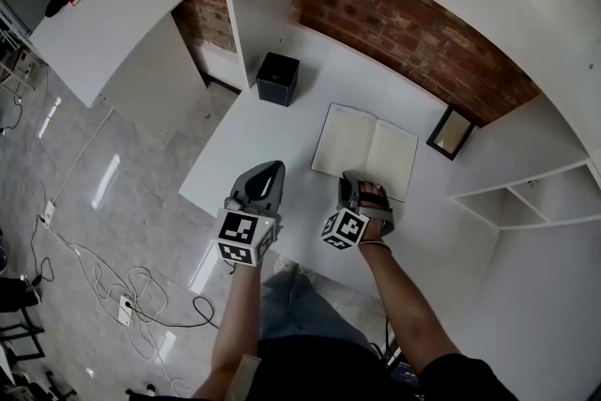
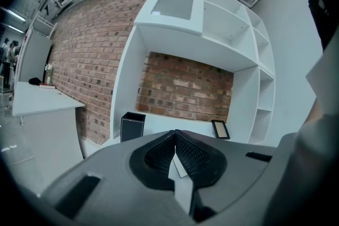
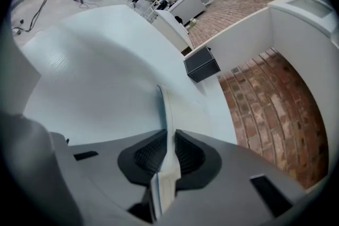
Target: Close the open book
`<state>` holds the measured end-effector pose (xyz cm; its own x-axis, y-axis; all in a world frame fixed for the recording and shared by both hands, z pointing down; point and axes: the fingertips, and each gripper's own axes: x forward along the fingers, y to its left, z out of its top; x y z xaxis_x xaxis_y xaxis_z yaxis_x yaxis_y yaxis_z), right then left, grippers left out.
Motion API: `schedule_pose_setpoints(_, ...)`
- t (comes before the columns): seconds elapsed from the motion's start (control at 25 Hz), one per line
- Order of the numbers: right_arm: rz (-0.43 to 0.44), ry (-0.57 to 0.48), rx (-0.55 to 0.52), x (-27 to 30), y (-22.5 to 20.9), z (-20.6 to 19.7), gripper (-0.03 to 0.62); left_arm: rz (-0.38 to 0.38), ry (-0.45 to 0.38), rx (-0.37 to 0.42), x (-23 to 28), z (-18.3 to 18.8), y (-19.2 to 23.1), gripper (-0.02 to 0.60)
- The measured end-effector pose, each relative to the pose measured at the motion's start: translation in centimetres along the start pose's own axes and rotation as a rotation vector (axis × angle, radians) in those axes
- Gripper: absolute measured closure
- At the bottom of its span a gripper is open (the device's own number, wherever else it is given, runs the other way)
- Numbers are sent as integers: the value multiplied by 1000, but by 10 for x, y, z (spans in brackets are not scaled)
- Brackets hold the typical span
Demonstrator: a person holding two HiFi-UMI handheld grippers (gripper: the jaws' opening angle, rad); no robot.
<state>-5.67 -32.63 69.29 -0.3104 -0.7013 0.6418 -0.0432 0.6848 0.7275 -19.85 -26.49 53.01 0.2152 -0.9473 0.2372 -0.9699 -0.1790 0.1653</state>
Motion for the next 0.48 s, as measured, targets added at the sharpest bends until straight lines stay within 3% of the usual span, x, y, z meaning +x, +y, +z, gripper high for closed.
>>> schedule_pose_setpoints(0.32, -33, -50, 295, -18, -24, -3, 560, -38, -8, 7, 11, 7, -13, 572)
schedule_pose_setpoints(0.48, -40, -84, 520, -27, -35, -11, 563, -68, 4, 17, 20, 3, -24, 572)
